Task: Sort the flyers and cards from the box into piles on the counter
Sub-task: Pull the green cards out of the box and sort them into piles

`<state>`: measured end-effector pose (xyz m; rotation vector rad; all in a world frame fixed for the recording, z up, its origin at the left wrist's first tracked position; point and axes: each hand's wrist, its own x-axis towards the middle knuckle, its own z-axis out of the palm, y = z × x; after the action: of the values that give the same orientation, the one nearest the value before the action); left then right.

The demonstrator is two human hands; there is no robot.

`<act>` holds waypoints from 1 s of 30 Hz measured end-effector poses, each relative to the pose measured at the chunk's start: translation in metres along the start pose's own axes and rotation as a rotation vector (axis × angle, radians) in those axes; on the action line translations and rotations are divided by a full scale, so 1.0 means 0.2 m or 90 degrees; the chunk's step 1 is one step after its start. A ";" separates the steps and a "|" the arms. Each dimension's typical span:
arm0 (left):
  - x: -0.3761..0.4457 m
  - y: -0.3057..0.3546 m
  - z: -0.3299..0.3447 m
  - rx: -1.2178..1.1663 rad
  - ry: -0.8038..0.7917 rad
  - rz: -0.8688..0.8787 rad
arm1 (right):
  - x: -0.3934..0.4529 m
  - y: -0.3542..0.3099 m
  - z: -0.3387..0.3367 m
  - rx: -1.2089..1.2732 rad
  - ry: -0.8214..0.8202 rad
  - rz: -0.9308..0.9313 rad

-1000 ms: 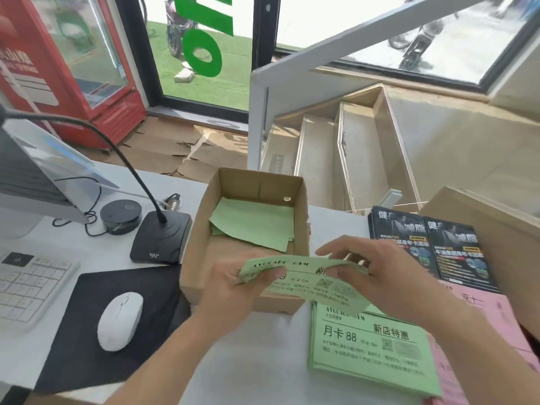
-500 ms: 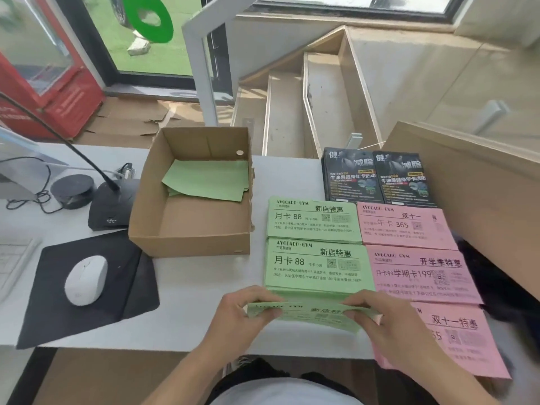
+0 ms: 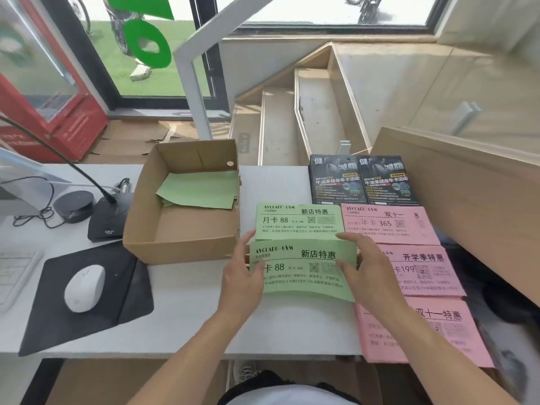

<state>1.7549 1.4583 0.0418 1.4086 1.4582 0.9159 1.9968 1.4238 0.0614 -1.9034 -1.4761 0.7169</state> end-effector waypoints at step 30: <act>-0.03 -0.11 0.00 0.239 -0.091 -0.020 | 0.00 0.04 0.18 -0.342 -0.146 -0.121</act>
<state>1.7480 1.4502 0.0223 1.6790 1.5925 0.5253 1.9741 1.4271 0.0315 -2.0659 -2.1303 0.4925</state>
